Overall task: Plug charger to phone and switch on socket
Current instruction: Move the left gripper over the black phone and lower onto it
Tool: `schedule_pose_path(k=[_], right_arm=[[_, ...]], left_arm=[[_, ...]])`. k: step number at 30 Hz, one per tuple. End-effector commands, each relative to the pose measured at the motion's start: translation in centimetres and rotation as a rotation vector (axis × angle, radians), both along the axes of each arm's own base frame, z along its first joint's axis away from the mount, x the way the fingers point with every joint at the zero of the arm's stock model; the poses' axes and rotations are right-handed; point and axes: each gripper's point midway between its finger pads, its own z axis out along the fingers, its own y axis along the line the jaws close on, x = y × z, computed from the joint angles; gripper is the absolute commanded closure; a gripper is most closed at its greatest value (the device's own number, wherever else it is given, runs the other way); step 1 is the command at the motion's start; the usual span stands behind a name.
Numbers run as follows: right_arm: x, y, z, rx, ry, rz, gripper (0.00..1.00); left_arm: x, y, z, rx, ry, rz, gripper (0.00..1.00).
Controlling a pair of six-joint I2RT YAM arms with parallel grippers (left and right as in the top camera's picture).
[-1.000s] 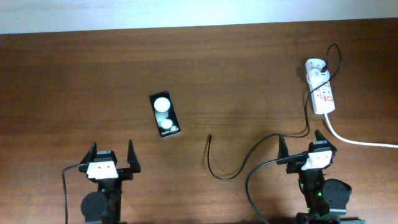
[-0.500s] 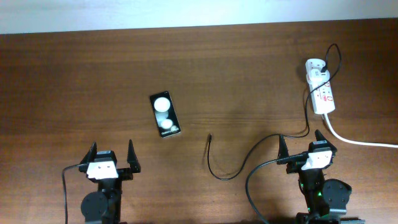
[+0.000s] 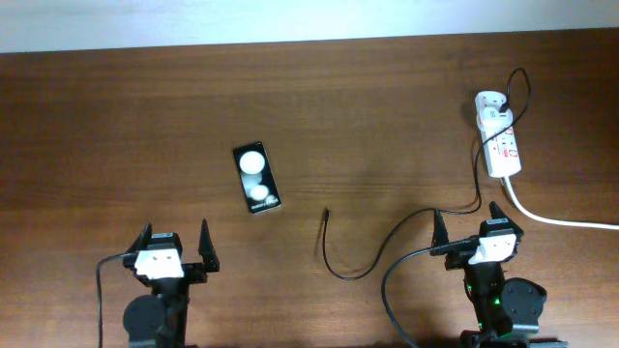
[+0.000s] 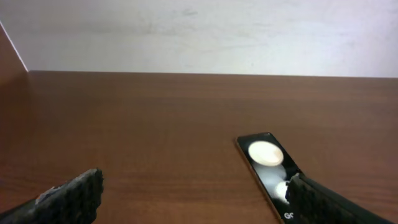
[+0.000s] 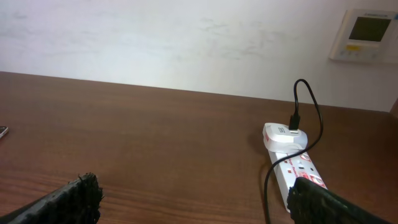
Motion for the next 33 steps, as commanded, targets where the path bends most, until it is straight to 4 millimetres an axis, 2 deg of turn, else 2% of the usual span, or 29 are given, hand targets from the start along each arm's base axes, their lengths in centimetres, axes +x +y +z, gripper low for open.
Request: schedule_pose_path(k=[1,4,8,11,15,17,19,24,27,31,33], right_arm=[[-0.1,0.7,-0.2,0.006,0.002,0.033,0.02],[-0.1,0.7,-0.2,0.006,0.002,0.033,0.01],[-0.1,0.7,-0.2,0.006,0.002,0.033,0.01],[-0.1,0.7,-0.2,0.006,0.002,0.033,0.02],[-0.1,0.7,-0.2,0.006,0.002,0.033,0.01],[-0.1,0.7,-0.2,0.006,0.002,0.033,0.01],[-0.1,0.7,-0.2,0.006,0.002,0.033,0.01],[-0.1,0.7,-0.2,0.006,0.002,0.033,0.01],[-0.1,0.7,-0.2,0.006,0.002,0.033,0.01],[-0.1,0.7,-0.2,0.006,0.002,0.033,0.01],[-0.1,0.7,-0.2,0.006,0.002,0.033,0.01]], left_arm=[[-0.2,-0.2,3.2,0.01,-0.004,-0.013,0.01],[0.2,-0.2,4.7,0.008,0.031,-0.013,0.01],[2.2,-0.1,6.0,-0.002,0.188,-0.015,0.01],[4.4,-1.1,4.7,-0.031,0.345,-0.077,0.01],[7.5,-2.9,1.2,-0.068,0.598,-0.156,0.01],[9.4,-5.1,0.9,-0.053,0.673,-0.216,0.01],[10.5,-6.5,1.3,-0.04,0.67,-0.254,0.01],[10.5,-7.0,1.2,-0.042,0.671,-0.273,0.01],[10.0,-5.3,0.6,-0.167,0.72,-0.094,0.01],[10.4,-4.7,2.6,-0.185,0.785,-0.025,0.01],[11.1,-5.1,2.6,-0.171,0.831,0.025,0.01]])
